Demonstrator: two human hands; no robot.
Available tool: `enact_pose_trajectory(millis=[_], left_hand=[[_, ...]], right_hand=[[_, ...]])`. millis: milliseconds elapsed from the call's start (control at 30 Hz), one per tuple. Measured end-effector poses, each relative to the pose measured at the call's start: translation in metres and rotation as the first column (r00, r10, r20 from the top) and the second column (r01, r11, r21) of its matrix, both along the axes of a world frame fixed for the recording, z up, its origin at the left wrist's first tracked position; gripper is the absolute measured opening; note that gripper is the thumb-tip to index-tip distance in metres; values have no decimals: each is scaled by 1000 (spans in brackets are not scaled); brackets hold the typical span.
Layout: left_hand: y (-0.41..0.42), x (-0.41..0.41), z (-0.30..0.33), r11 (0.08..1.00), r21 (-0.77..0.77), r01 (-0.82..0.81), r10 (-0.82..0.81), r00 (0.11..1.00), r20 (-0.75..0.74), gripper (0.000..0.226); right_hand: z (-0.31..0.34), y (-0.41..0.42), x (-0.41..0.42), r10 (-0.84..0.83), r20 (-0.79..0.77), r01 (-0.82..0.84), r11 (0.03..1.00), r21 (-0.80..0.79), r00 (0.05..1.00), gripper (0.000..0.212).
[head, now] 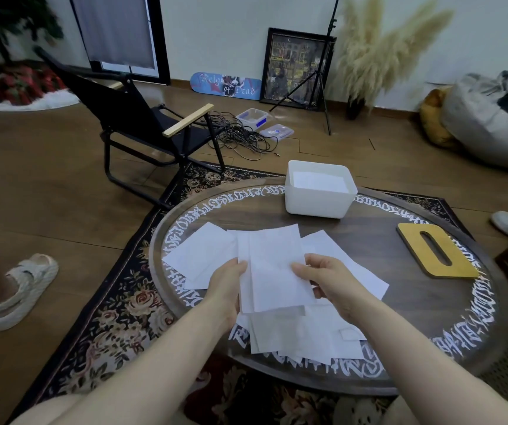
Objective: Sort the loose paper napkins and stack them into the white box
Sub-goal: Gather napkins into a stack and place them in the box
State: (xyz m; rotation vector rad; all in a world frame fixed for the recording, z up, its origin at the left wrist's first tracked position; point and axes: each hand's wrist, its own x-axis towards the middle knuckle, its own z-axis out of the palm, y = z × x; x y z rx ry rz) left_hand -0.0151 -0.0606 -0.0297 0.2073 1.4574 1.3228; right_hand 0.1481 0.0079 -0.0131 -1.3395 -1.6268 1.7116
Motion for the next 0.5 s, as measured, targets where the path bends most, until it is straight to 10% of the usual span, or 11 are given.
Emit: enact_pose_trajectory(millis=[333, 500], left_hand=[[-2, 2, 8, 997, 75, 31, -30, 1000, -9, 25], [-2, 2, 9, 998, 56, 37, -35, 998, -46, 25]], right_hand=[[1, -1, 0, -83, 186, 100, 992, -80, 979, 46], [2, -1, 1, -154, 117, 154, 988, 7, 981, 9]])
